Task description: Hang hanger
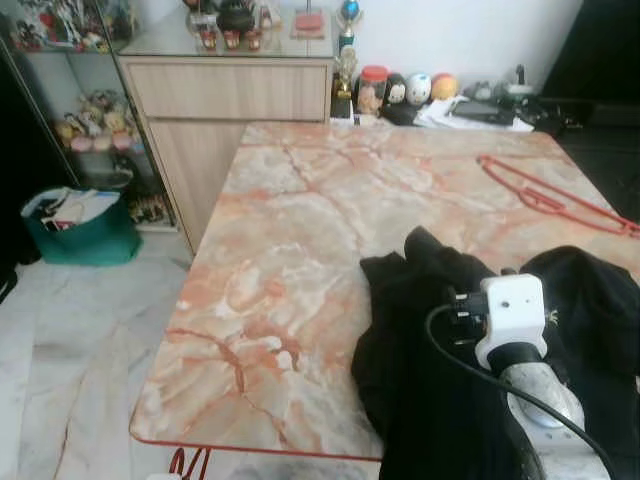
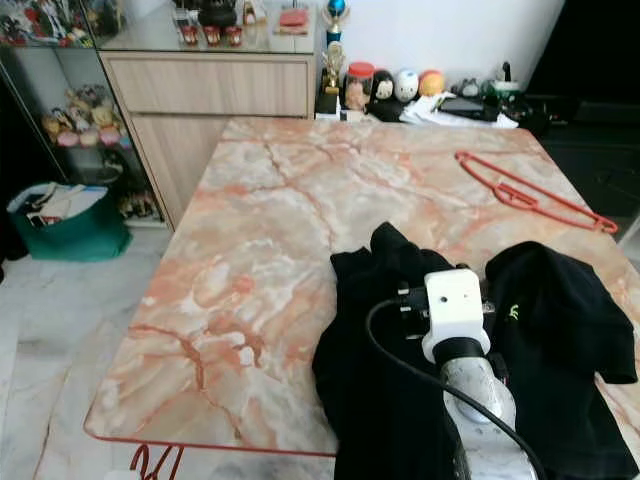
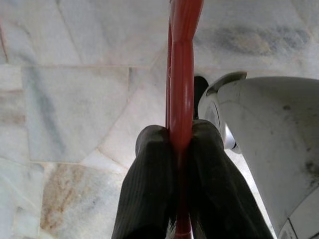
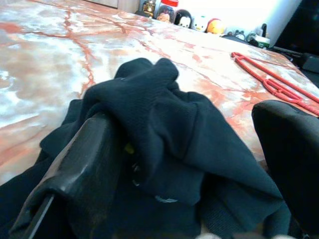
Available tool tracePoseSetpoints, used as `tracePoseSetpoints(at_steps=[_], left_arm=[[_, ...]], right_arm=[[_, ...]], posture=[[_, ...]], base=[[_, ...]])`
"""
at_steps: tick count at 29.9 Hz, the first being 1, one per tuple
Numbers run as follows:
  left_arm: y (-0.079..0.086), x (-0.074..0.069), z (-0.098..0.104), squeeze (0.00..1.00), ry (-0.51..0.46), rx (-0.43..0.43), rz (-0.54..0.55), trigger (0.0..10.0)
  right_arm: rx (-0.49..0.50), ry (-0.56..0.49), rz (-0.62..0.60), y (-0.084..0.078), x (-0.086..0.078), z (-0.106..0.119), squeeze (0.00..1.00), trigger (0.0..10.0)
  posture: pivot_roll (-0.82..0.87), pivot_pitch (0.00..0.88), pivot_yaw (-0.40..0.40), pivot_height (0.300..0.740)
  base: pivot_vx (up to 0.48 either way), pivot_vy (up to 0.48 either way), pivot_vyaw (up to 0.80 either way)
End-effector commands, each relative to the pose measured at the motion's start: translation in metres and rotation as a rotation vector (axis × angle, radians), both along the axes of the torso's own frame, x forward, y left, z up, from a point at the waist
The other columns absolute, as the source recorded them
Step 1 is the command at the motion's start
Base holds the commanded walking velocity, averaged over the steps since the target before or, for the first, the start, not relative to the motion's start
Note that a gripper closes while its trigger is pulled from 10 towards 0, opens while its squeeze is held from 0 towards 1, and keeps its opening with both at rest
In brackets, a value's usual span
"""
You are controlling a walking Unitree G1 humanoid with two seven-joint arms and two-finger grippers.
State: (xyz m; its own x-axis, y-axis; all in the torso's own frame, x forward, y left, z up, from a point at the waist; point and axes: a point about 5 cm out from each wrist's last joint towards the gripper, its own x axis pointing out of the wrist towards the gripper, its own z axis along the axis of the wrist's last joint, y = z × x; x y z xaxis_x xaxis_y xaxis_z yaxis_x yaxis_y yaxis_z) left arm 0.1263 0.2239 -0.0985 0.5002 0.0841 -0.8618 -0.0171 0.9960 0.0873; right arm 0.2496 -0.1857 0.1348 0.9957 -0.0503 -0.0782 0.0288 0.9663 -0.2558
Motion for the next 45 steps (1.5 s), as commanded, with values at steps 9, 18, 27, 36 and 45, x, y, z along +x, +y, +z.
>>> tracePoseSetpoints(at_steps=[9, 18, 27, 36, 45], left_arm=[[-0.011, -0.005, -0.004, 0.00, 0.025, -0.025, -0.024, 10.0], [-0.012, -0.003, -0.004, 0.00, 0.023, -0.026, -0.026, 10.0], [-0.008, -0.005, -0.004, 0.00, 0.030, -0.022, -0.018, 10.0], [-0.005, -0.006, -0.003, 0.00, 0.035, -0.020, -0.011, 10.0], [-0.004, -0.007, -0.003, 0.00, 0.039, -0.018, -0.011, 10.0]], right_arm=[[0.002, -0.012, 0.011, 0.001, 0.003, 0.000, 0.00, 10.0], [0.002, -0.034, 0.020, 0.001, 0.007, 0.003, 0.00, 10.0], [0.001, -0.030, 0.015, -0.001, 0.008, -0.001, 0.00, 10.0], [-0.004, -0.021, 0.017, -0.004, 0.013, -0.005, 0.00, 10.0], [-0.002, -0.029, 0.024, -0.002, 0.017, -0.006, 0.00, 10.0]], posture=[[0.02, 0.000, -0.041, 0.740], [0.02, 0.000, -0.044, 0.740], [0.01, 0.000, -0.044, 0.740], [0.02, 0.000, -0.044, 0.740], [0.02, 0.000, -0.042, 0.740]], base=[[-0.298, 0.000, 0.00], [-0.302, 0.000, 0.00], [-0.303, 0.000, 0.00], [-0.304, 0.000, 0.00], [-0.303, 0.000, 0.00]])
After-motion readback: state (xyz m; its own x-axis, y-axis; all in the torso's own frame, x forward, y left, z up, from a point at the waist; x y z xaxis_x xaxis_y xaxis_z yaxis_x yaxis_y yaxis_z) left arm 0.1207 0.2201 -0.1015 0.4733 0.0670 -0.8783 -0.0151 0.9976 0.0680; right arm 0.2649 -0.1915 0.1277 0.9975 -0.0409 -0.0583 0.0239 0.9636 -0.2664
